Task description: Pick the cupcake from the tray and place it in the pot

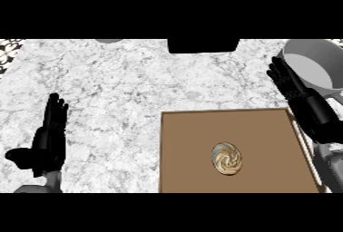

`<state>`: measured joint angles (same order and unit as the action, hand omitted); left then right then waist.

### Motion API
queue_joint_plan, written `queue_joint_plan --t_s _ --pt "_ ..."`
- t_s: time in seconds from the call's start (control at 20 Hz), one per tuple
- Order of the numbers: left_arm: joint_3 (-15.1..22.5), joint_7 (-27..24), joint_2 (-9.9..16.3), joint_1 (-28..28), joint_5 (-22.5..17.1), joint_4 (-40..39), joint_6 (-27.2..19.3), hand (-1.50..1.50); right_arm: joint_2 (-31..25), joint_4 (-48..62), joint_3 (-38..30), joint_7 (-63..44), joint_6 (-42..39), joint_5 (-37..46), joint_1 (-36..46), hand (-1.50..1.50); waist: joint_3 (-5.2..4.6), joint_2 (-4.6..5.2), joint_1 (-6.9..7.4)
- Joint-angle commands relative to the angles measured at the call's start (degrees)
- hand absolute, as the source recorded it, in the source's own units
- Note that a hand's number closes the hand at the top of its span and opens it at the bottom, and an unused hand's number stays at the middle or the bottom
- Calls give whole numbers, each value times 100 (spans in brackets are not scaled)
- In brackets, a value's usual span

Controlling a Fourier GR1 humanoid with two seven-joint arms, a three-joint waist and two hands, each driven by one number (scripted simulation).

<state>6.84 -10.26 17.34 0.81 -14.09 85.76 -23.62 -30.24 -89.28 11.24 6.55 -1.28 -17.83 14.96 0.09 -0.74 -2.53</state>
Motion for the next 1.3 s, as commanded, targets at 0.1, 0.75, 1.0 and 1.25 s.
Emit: queue_joint_plan --t_s 0.1,0.75,1.0,1.25 --pt "65 -146 -51 -80 74 72 53 0 -41 -1434 -484 1027 1286 1005 -899 150 -12 -59 -196" --pt "465 -136 -213 -489 -8 494 333 0 1455 -3366 -638 2049 4553 3251 -3658 -150 -24 -65 -317" --pt "558 -152 -316 -390 57 493 311 0 1712 -3907 437 1774 4854 4660 -5566 -150 -43 19 -164" --pt "566 -186 -309 -175 137 364 338 0 1732 -3696 897 1132 4699 5891 -7004 -150 -68 123 -93"
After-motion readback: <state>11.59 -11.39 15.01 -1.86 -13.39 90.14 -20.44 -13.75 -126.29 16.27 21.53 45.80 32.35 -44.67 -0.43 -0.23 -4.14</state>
